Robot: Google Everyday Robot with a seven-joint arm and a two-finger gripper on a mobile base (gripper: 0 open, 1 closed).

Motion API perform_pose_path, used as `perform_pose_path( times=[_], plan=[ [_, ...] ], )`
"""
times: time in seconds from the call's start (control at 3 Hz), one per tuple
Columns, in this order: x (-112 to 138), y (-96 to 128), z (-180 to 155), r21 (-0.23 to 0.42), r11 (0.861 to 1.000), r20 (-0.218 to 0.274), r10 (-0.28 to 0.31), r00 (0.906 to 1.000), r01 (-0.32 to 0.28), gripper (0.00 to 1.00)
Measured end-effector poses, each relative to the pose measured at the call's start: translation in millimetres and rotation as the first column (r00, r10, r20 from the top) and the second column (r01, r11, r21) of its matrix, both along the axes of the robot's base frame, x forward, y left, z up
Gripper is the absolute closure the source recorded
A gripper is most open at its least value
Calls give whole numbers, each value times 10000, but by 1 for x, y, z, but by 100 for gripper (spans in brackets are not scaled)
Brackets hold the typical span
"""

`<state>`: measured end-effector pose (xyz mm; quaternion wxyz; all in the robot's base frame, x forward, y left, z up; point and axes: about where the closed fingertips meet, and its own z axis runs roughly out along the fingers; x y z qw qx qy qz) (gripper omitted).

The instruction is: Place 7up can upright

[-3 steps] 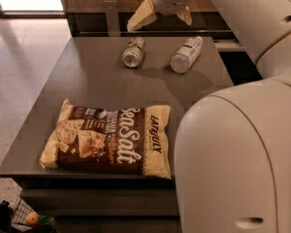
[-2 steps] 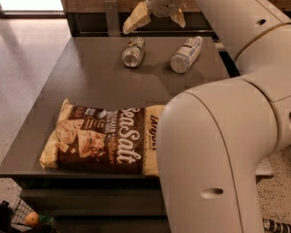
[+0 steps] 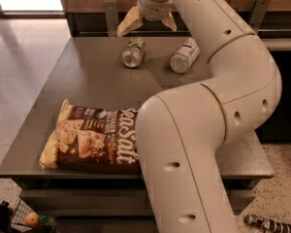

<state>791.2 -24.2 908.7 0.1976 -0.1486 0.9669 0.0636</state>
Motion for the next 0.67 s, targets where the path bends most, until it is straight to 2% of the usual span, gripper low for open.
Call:
perform_pose_path(
  times=[0.33,0.67],
  plan=[
    [9,13,-6,-185,9997,250,-159,9996,163,0],
    [15,44,-28,-548,9980,454,-283,9986,308,0]
  ],
)
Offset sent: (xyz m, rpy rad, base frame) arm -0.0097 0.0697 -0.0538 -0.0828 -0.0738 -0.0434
